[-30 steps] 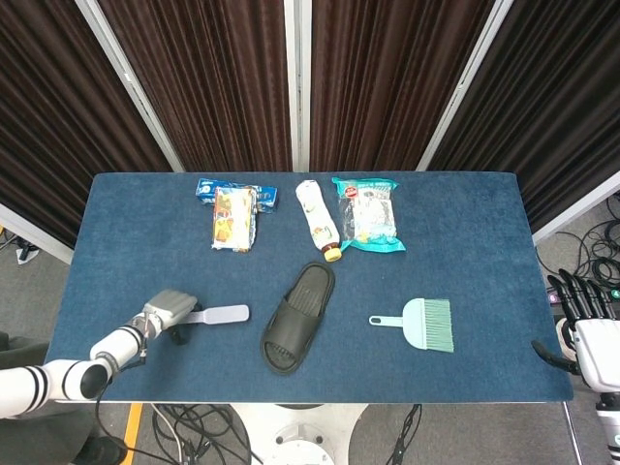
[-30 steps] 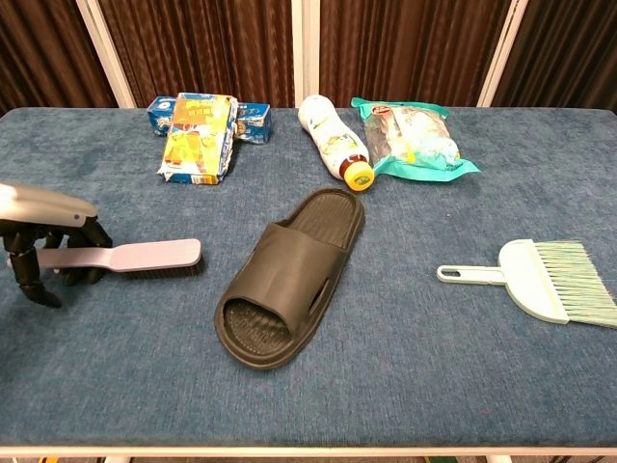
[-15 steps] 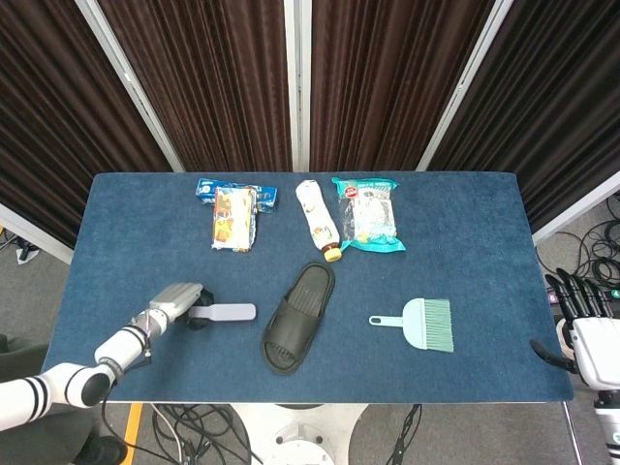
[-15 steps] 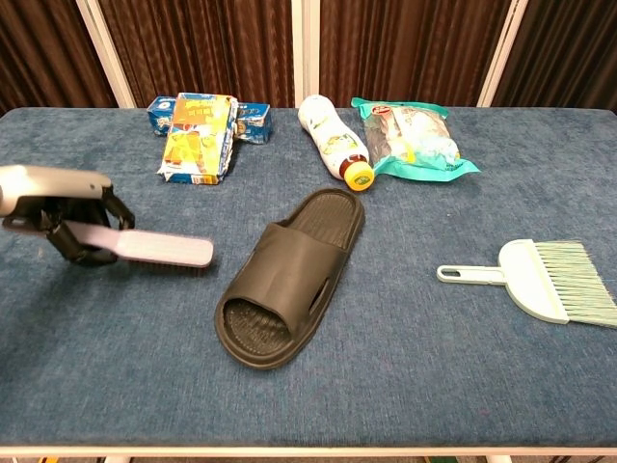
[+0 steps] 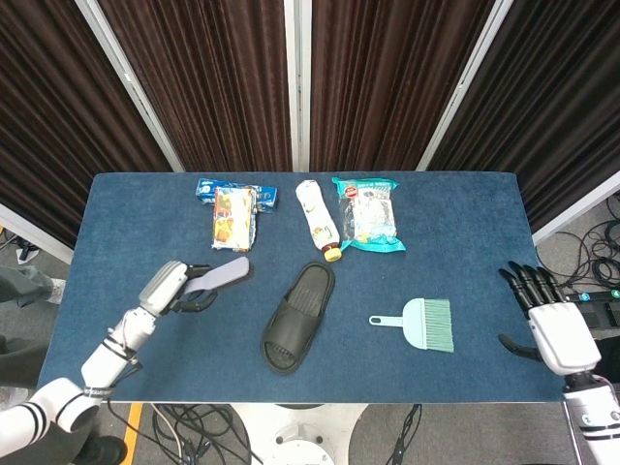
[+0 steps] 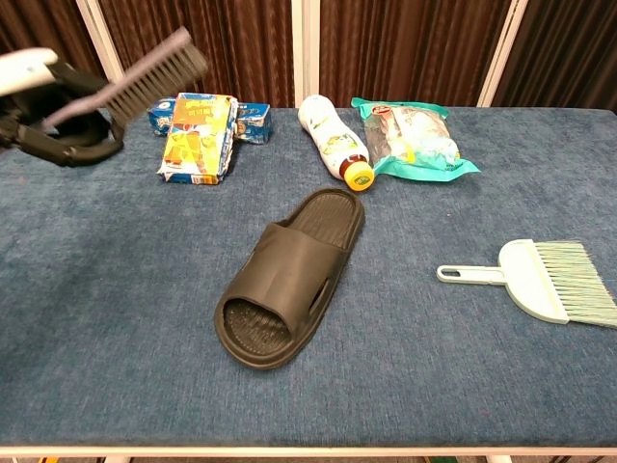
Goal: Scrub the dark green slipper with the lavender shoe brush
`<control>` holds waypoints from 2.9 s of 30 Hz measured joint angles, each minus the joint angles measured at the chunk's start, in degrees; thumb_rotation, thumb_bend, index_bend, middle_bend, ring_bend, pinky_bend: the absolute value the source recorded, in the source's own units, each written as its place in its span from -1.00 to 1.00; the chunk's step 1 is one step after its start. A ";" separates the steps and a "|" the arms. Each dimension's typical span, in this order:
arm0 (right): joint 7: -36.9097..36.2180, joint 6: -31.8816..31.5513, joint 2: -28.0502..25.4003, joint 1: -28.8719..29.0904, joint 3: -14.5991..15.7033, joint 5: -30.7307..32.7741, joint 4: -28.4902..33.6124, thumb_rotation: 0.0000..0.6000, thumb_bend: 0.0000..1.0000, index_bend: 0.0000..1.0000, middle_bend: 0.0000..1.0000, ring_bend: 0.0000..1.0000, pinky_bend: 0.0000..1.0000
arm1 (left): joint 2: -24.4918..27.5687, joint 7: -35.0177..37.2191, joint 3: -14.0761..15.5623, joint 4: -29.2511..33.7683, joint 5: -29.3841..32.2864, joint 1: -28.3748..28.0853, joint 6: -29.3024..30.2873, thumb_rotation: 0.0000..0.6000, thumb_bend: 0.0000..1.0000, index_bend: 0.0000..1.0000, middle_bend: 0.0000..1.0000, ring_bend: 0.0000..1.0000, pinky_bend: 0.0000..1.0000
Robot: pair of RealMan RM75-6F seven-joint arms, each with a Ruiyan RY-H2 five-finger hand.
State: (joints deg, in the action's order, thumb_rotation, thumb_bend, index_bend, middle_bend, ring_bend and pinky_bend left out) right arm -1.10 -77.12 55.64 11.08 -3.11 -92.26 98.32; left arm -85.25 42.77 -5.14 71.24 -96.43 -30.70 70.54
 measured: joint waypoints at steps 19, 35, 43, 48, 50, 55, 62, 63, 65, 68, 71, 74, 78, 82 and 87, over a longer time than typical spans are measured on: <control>21.63 44.34 12.41 36.42 -8.00 16.19 0.41 1.00 -0.95 -1.00 -1.00 -1.00 -1.00 | -7.12 -11.93 8.54 -12.46 -12.04 -0.26 11.63 1.00 -0.04 1.00 1.00 1.00 1.00; 39.05 52.45 34.71 62.18 -0.35 44.62 -24.39 1.00 -0.94 -1.00 -1.00 -1.00 -1.00 | -11.13 -15.42 8.83 -13.83 -8.38 -4.84 3.87 1.00 -0.04 1.00 1.00 1.00 1.00; 41.31 51.33 39.02 67.53 5.22 51.20 -28.78 1.00 -0.89 -0.97 -0.94 -1.00 -1.00 | -12.46 -16.37 7.75 -13.27 -5.95 -6.76 1.59 1.00 -0.04 1.00 1.00 1.00 1.00; 41.35 50.11 41.44 68.61 6.64 52.20 -31.79 1.00 -0.78 -0.58 -0.68 -1.00 -1.00 | -13.65 -17.72 7.25 -14.20 -4.28 -7.57 -0.98 1.00 -0.04 1.00 1.00 1.00 1.00; 40.95 49.66 42.00 68.69 6.81 52.03 -32.60 1.00 -0.74 -0.44 -0.58 -0.95 -0.95 | -14.57 -17.90 6.84 -15.34 -3.05 -7.94 -2.31 1.00 -0.04 1.00 1.00 1.00 1.00; 39.07 49.07 42.53 68.29 6.86 49.72 -33.56 1.00 -0.68 -0.18 -0.39 -0.80 -0.83 | -16.66 -17.44 5.97 -18.86 -0.77 -8.35 -3.83 1.00 -0.04 1.00 1.00 1.00 1.00; 36.92 49.25 42.48 67.80 6.78 47.86 -33.80 1.00 -0.68 -0.09 -0.36 -0.78 -0.76 | -19.50 -18.08 5.83 -23.31 0.33 -8.74 -4.51 1.00 -0.04 1.00 1.00 1.00 1.00; 36.72 49.28 42.47 67.80 6.77 47.62 -33.80 1.00 -0.68 -0.09 -0.36 -0.78 -0.76 | -19.81 -18.68 5.87 -23.84 0.31 -8.80 -4.49 1.00 -0.04 1.00 1.00 1.00 1.00; 36.39 49.31 42.44 67.81 6.72 47.44 -33.79 1.00 -0.68 -0.09 -0.36 -0.78 -0.76 | -20.54 -20.41 6.14 -25.28 0.08 -8.94 -4.40 1.00 -0.04 1.00 1.00 1.00 1.00; 35.96 49.22 42.39 67.86 6.61 47.33 -33.76 1.00 -0.68 -0.08 -0.36 -0.78 -0.76 | -21.24 -22.13 7.34 -26.67 -0.92 -8.94 -3.65 1.00 -0.04 1.00 1.00 1.00 1.00; 35.47 49.16 42.31 67.90 6.41 47.34 -33.67 1.00 -0.67 -0.08 -0.36 -0.78 -0.75 | -21.02 -21.81 9.21 -26.28 -2.45 -8.77 -2.76 1.00 -0.04 1.00 1.00 1.00 1.00; 34.98 49.00 42.16 67.83 6.28 47.24 -33.51 1.00 -0.68 -0.08 -0.36 -0.78 -0.75 | -20.20 -21.88 11.45 -24.72 -4.38 -8.50 -1.67 1.00 -0.04 1.00 1.00 1.00 1.00; 34.53 48.80 41.79 67.69 6.30 47.12 -33.16 1.00 -0.68 -0.08 -0.36 -0.78 -0.74 | -19.13 -22.18 12.83 -22.44 -5.77 -8.13 -0.02 1.00 -0.04 1.00 1.00 1.00 1.00; 34.40 48.57 41.49 67.66 6.41 47.13 -32.80 1.00 -0.68 -0.08 -0.35 -0.78 -0.74 | -17.94 -22.88 13.32 -20.47 -6.77 -7.69 2.71 1.00 -0.04 1.00 1.00 1.00 1.00; 34.52 48.18 41.12 67.63 6.68 47.05 -32.04 1.00 -0.68 -0.08 -0.35 -0.78 -0.74 | -16.71 -21.11 11.14 -18.82 -5.08 -7.51 4.63 1.00 -0.04 1.00 1.00 1.00 1.00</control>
State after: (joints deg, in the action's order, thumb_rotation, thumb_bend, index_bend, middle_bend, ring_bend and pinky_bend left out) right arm 33.42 -28.94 96.77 78.70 3.58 -45.21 66.28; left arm -101.96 21.66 5.99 52.42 -101.51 -38.21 75.17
